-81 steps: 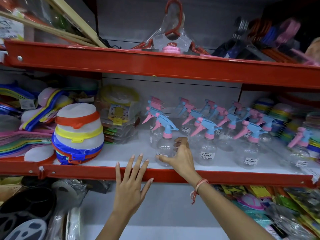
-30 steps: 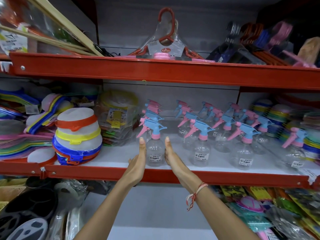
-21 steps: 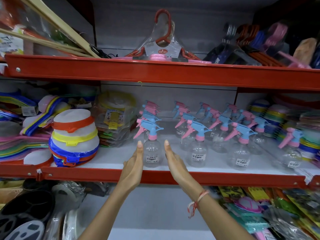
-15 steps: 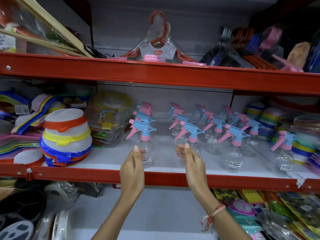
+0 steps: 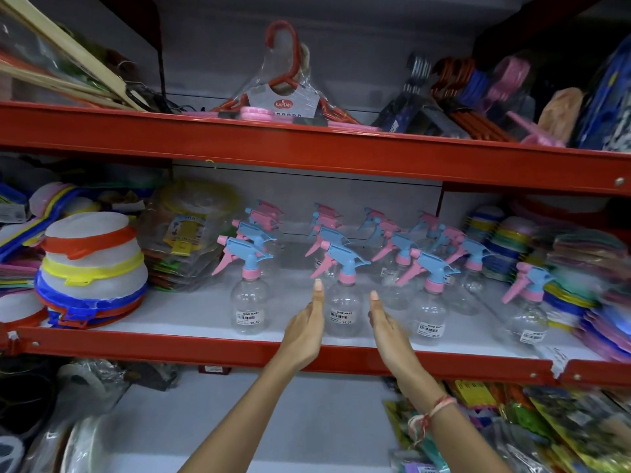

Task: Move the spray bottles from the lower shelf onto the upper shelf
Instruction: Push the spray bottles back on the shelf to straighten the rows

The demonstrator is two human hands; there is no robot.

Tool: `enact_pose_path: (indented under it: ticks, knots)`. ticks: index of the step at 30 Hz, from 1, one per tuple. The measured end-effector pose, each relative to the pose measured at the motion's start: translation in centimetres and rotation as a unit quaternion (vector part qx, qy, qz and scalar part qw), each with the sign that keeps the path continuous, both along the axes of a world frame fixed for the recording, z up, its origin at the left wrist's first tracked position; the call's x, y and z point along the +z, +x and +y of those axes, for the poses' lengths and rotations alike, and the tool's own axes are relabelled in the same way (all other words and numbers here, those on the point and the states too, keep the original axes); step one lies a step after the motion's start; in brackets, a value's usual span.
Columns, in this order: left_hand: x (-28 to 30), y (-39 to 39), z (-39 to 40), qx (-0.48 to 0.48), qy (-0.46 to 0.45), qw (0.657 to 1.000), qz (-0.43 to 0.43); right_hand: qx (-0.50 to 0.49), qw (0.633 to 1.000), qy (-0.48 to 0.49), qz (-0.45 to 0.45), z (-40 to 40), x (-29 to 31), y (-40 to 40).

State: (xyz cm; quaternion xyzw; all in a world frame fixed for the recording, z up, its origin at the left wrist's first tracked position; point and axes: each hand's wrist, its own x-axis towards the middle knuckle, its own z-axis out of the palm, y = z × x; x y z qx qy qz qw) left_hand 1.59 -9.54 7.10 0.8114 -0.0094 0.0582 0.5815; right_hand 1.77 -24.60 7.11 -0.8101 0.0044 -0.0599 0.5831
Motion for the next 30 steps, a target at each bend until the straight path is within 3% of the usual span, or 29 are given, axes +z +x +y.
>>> enact_pose_path:
  ticks: [11, 24, 27, 30]
  knots:
    - [0.3, -0.7, 1.1, -0.005, -0.022, 1.000, 0.001, 0.021, 0.998, -0.063, -0.013, 2.6, 0.1, -0.2]
    - [-0.5, -1.1, 0.9, -0.005, -0.001, 1.000, -0.017, 0.012, 0.998, -0.054, -0.025, 2.6, 0.3, -0.7]
    - [-0.8, -1.5, 0.4, 0.066, 0.030, 0.995, -0.074, 0.005, 0.998, -0.029, -0.060, 1.8, 0.3, -0.9]
    - [-0.7, -2.4, -0.9, 0.159, 0.008, 0.968, -0.193, -0.035, 0.992, 0.001, -0.125, 0.2, 0.5, -1.3]
